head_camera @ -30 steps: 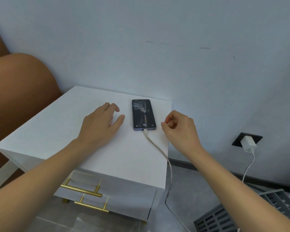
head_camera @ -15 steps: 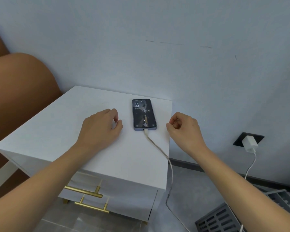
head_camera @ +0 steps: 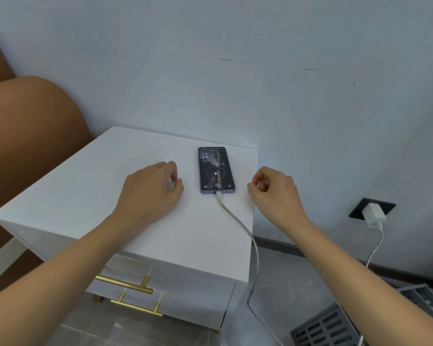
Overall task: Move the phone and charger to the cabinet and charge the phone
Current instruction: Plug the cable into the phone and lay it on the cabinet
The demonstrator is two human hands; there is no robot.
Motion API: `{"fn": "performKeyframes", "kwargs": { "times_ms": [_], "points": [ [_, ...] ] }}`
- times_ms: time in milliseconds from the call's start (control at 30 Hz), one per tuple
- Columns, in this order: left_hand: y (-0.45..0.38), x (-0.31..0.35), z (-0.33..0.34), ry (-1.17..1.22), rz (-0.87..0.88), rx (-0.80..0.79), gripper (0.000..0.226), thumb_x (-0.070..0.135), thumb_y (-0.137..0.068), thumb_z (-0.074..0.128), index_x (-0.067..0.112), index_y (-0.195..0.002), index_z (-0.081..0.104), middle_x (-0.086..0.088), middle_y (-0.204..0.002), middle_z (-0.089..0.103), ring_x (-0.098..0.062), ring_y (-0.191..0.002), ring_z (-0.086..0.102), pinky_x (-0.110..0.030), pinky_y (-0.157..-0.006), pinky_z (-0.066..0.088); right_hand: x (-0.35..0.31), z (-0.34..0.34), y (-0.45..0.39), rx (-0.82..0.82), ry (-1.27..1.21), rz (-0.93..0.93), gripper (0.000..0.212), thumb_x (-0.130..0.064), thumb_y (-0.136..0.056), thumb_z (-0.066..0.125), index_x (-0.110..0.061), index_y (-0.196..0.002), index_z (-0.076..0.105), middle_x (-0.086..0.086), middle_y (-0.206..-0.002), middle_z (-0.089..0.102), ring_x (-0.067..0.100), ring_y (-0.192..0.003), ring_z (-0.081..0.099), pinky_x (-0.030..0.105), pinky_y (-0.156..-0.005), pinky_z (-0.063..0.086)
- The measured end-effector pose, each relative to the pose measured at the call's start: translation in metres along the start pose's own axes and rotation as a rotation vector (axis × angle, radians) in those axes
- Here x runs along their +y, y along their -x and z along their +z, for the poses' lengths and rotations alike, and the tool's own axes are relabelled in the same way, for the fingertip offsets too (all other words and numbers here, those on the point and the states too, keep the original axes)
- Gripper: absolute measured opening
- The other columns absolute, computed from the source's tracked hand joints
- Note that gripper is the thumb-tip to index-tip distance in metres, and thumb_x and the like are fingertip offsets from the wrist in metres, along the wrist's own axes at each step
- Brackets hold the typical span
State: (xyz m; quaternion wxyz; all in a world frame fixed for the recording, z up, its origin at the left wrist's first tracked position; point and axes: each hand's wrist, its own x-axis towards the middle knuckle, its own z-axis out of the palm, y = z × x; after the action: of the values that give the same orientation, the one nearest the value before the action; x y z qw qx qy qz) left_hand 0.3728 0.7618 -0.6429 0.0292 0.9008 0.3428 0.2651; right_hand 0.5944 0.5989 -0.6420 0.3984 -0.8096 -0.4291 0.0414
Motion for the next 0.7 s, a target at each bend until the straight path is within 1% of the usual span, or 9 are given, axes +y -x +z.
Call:
{"fn": "performKeyframes", "kwargs": {
  "times_ms": [167,367,700],
  "points": [
    [-0.0007,0.0001,-0.0002,0.010,-0.003,-0.004,0.013,0.033,-0.092,0.055,0.023,-0.084,0.053,0.008,-0.069,0.055,-0.021,-0.063,0.055,-0.032,-0.056,0.038,0.0004,0.0004,0.0003,-0.005,0.016,0.004,0.016,-0.022,-0.088,0.064,-0.026,-0.073,0.060,-0.007,-0.058,0.059,0.020,-0.066,0.058,0.039,-0.068,0.054],
    [-0.0010,-0.0005,0.0007,0.005,0.002,-0.006,0.013,0.033,-0.092,0.054,0.023,-0.084,0.053,0.009,-0.068,0.053,-0.021,-0.063,0.055,-0.032,-0.057,0.040,0.0005,0.0024,-0.0017,0.002,0.021,0.011,0.017,-0.022,-0.087,0.064,-0.027,-0.072,0.058,-0.008,-0.054,0.056,0.018,-0.062,0.056,0.036,-0.066,0.052],
    [-0.0008,-0.0015,0.0016,-0.002,0.001,-0.002,0.012,0.033,-0.092,0.054,0.024,-0.085,0.052,0.009,-0.068,0.054,-0.020,-0.062,0.055,-0.030,-0.054,0.034,0.0008,0.0037,-0.0035,-0.003,0.016,0.012,0.017,-0.020,-0.088,0.064,-0.026,-0.072,0.059,-0.007,-0.055,0.055,0.018,-0.063,0.054,0.037,-0.067,0.052]
  ]
}}
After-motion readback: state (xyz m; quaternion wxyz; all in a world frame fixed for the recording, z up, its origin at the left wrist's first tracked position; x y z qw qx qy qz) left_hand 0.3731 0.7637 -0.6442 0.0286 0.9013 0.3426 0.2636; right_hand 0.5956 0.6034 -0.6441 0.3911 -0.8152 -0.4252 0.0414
